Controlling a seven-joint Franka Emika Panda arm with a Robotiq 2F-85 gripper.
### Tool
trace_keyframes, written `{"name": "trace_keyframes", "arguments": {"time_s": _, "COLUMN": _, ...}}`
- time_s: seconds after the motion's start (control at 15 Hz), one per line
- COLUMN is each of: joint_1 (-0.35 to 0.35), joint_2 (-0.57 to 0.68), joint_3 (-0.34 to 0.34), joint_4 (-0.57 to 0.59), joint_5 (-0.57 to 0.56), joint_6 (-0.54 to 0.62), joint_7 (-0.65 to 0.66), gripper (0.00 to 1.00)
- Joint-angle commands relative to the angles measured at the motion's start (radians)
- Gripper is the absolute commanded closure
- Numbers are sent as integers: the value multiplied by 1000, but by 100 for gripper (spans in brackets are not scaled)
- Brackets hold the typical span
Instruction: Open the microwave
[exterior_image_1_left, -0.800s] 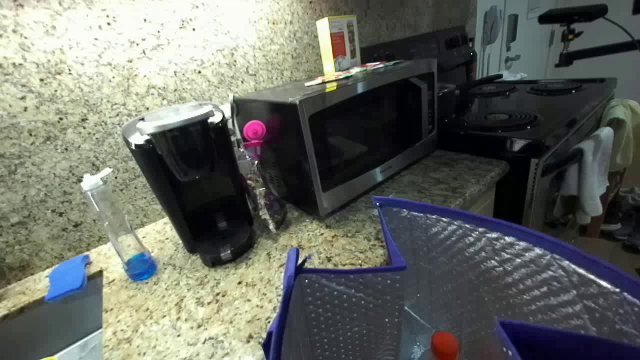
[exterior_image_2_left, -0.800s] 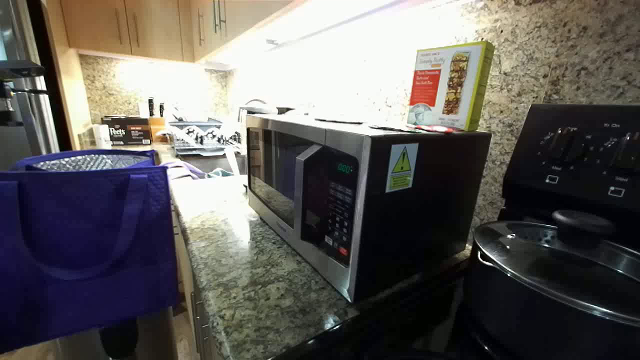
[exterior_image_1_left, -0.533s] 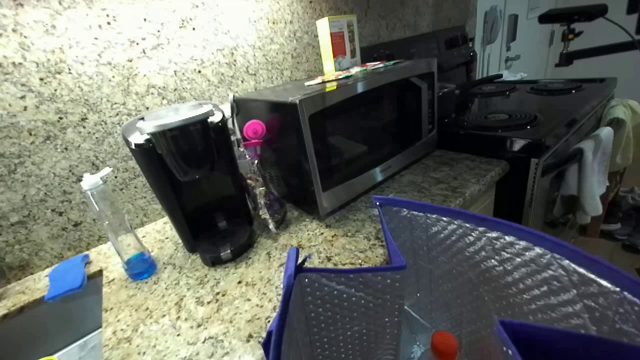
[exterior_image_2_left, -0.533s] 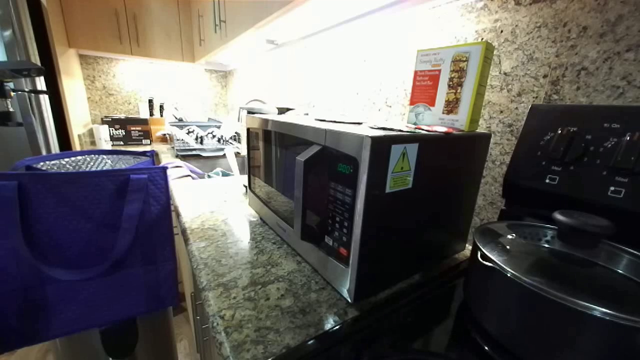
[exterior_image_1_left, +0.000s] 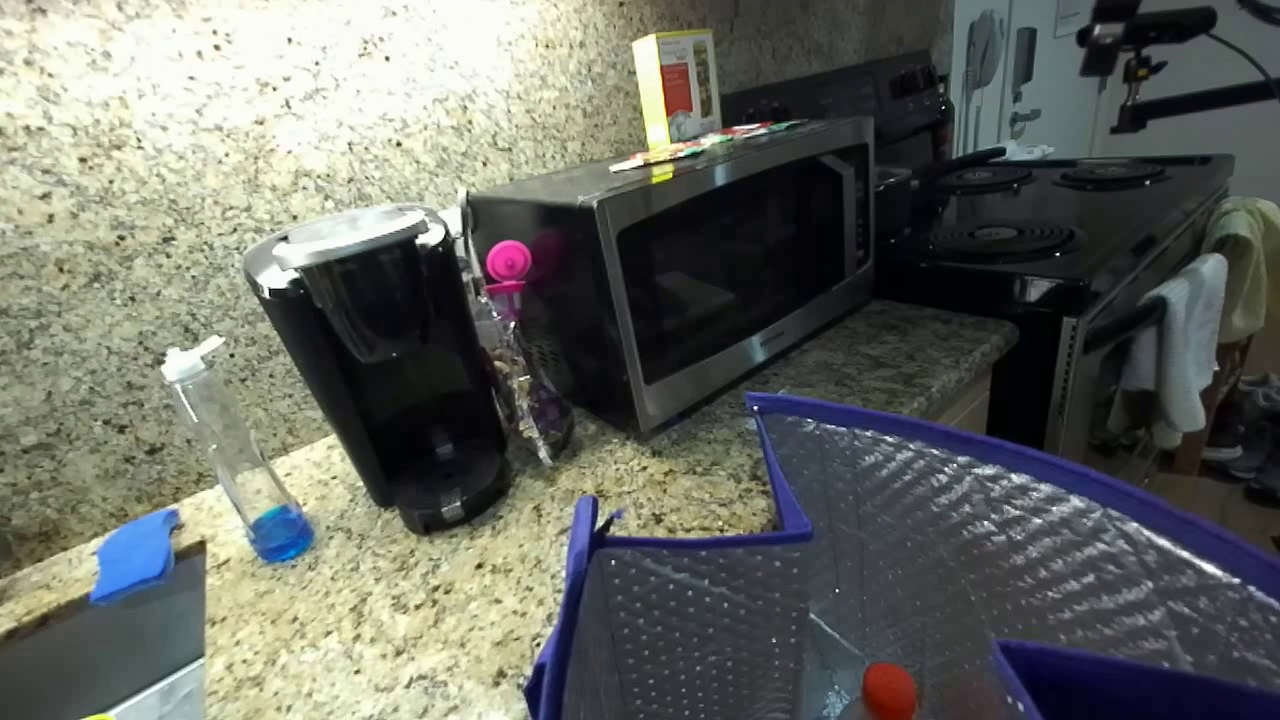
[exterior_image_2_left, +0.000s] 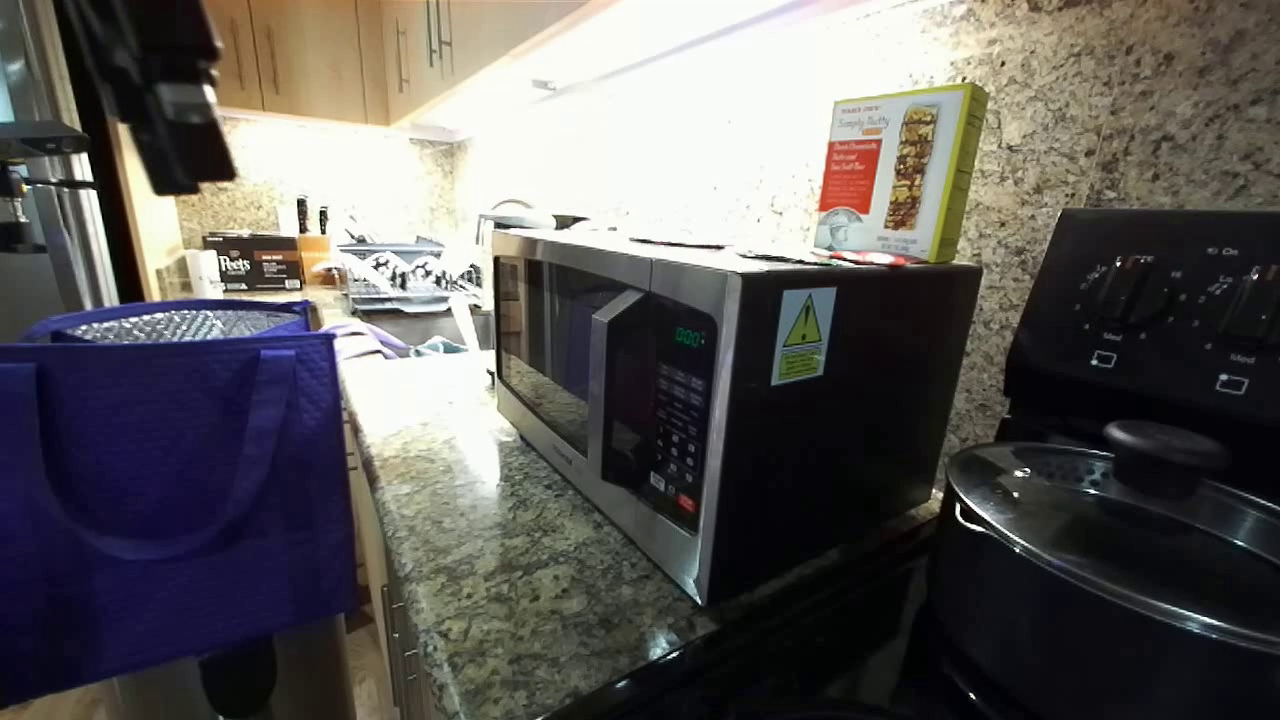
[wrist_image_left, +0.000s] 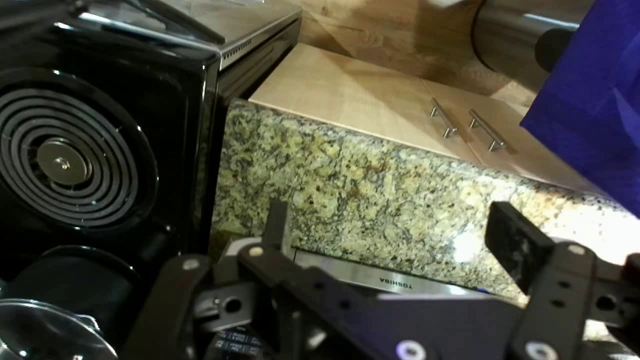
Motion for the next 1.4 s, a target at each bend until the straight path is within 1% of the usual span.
{"name": "trace_keyframes", "arguments": {"time_s": 0.0, "joint_1": 13, "joint_2": 211, "joint_3": -74, "joint_4": 148, "joint_5": 61, "joint_6": 89, "joint_7": -134, "gripper": 0}}
{"name": "trace_keyframes", "arguments": {"time_s": 0.07, "joint_1": 31, "joint_2": 265, "joint_3": -98, "joint_4": 190, "joint_5": 90, "joint_6": 115, "joint_7": -199, "gripper": 0}}
{"name": "trace_keyframes", "arguments": {"time_s": 0.13, "joint_1": 44, "joint_2": 312, "joint_3": -115, "joint_4": 232, "joint_5": 130, "joint_6": 117, "joint_7": -257, "gripper": 0}}
{"name": "trace_keyframes", "arguments": {"time_s": 0.33, "joint_1": 58, "joint_2": 468, "joint_3": -158, "joint_4": 383, "joint_5": 242, "joint_6": 60, "joint_7": -441, "gripper": 0}}
{"name": "trace_keyframes", "arguments": {"time_s": 0.47, "joint_1": 34, "joint_2": 560, "joint_3": -161, "joint_4": 480, "joint_5": 282, "joint_6": -16, "joint_7": -525, "gripper": 0}}
{"name": "trace_keyframes", "arguments": {"time_s": 0.67, "joint_1": -28, "joint_2": 672, "joint_3": -143, "joint_4": 600, "joint_5": 272, "joint_6": -130, "joint_7": -531, "gripper": 0}}
{"name": "trace_keyframes", "arguments": {"time_s": 0.8, "joint_1": -61, "joint_2": 732, "joint_3": -133, "joint_4": 666, "joint_5": 298, "joint_6": -197, "joint_7": -543, "gripper": 0}}
{"name": "trace_keyframes", "arguments": {"time_s": 0.93, "joint_1": -92, "joint_2": 752, "joint_3": -120, "joint_4": 696, "joint_5": 329, "joint_6": -196, "joint_7": -602, "gripper": 0}}
{"name": "trace_keyframes", "arguments": {"time_s": 1.0, "joint_1": -93, "joint_2": 715, "joint_3": -98, "joint_4": 635, "joint_5": 289, "joint_6": -157, "joint_7": -542, "gripper": 0}}
{"name": "trace_keyframes", "arguments": {"time_s": 1.13, "joint_1": -111, "joint_2": 741, "joint_3": -92, "joint_4": 667, "joint_5": 300, "joint_6": -163, "joint_7": -565, "gripper": 0}}
{"name": "trace_keyframes", "arguments": {"time_s": 1.33, "joint_1": -114, "joint_2": 734, "joint_3": -90, "joint_4": 673, "joint_5": 312, "joint_6": -173, "joint_7": -563, "gripper": 0}}
